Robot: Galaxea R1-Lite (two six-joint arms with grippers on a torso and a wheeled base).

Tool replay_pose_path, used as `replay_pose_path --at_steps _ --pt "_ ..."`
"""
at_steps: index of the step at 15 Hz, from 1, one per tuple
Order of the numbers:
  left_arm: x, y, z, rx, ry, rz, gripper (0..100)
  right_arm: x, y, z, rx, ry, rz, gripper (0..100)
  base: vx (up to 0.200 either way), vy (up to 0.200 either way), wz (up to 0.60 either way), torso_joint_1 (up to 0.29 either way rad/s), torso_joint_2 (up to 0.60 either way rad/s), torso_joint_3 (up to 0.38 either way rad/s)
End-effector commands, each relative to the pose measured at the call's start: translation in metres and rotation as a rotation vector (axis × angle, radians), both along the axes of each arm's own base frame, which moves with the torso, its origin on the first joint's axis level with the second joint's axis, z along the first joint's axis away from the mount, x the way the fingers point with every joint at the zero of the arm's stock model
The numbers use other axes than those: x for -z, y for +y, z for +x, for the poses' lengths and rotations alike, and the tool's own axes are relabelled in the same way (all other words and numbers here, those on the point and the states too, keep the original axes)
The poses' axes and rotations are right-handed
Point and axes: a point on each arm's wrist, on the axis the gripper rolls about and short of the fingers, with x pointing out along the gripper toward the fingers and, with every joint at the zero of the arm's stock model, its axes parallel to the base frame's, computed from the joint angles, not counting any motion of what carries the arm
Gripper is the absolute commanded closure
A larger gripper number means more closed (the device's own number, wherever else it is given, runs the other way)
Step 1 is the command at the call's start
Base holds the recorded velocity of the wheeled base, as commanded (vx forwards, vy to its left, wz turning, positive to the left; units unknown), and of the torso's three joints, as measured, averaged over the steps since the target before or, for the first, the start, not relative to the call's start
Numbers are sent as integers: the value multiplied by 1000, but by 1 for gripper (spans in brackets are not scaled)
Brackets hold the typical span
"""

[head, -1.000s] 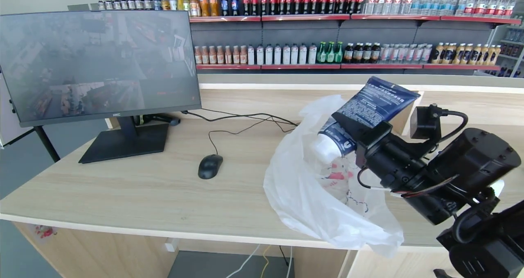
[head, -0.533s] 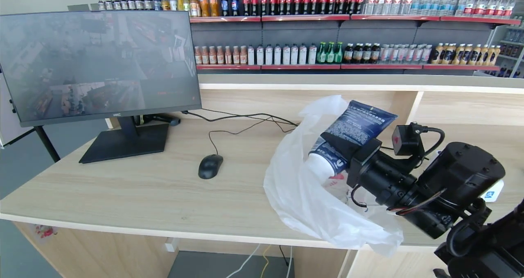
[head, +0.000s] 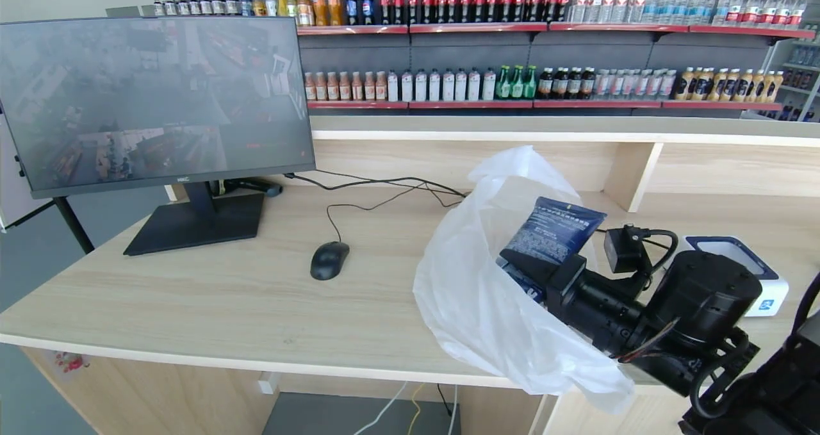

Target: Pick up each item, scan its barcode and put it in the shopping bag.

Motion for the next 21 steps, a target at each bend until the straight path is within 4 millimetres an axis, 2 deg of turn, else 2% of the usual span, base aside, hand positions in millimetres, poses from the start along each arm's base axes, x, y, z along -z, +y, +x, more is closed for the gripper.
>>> replay_pose_path --at_steps 1,7,11,15,16,21 --pt "0 0 0 0 -1 0 0 13 1 1 -5 23 -49 100 0 0 0 0 0 0" --pt "0 0 0 0 2 0 0 27 2 2 -24 26 -126 100 0 0 0 0 0 0" --pt "0 0 0 0 2 0 0 28 5 3 -89 -68 -216 100 0 0 0 0 0 0" --pt "0 0 0 0 2 0 0 33 5 3 -105 -84 -259 100 0 0 0 0 0 0" --pt "0 0 0 0 2 0 0 34 4 3 -104 -86 -270 0 0 0 0 0 0 0" --pt "0 0 0 0 2 0 0 30 1 11 -71 -114 -264 0 0 0 0 0 0 0"
